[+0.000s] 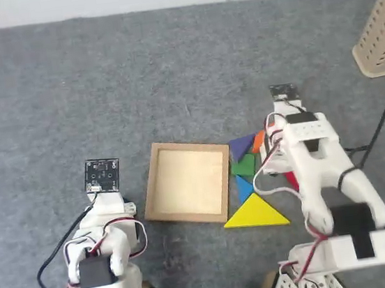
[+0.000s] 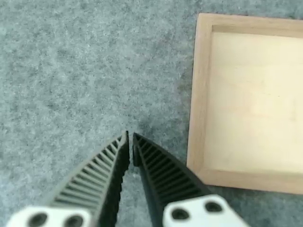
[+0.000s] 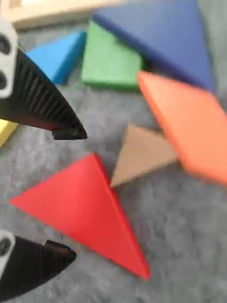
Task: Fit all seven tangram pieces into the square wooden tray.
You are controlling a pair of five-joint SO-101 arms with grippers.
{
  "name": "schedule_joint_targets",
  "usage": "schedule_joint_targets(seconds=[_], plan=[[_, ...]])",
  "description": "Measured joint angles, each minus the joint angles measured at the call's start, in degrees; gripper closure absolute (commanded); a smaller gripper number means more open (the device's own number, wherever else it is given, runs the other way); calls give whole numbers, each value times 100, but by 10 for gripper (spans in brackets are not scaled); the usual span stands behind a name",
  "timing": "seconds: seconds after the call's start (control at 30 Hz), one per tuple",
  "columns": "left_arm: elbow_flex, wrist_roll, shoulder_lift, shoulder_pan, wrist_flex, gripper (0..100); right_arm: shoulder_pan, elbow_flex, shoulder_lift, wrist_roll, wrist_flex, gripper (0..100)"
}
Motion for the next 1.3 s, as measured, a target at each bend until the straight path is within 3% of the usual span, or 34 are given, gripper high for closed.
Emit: schedule_joint_targets(seconds=[0.43,0.63,0.8,1.0,1.3], plan=[[0,0,0,9,0,983,141,-580,835,-44,9,650],[0,0,0,9,0,983,149,-862,1073,-695,18,651],[0,0,0,9,0,983,141,-967,1248,-809,70,653],[0,0,0,9,0,983,141,-985,1266,-809,88,780],[0,0,0,9,0,983,193,-993,1266,-818,97,790]])
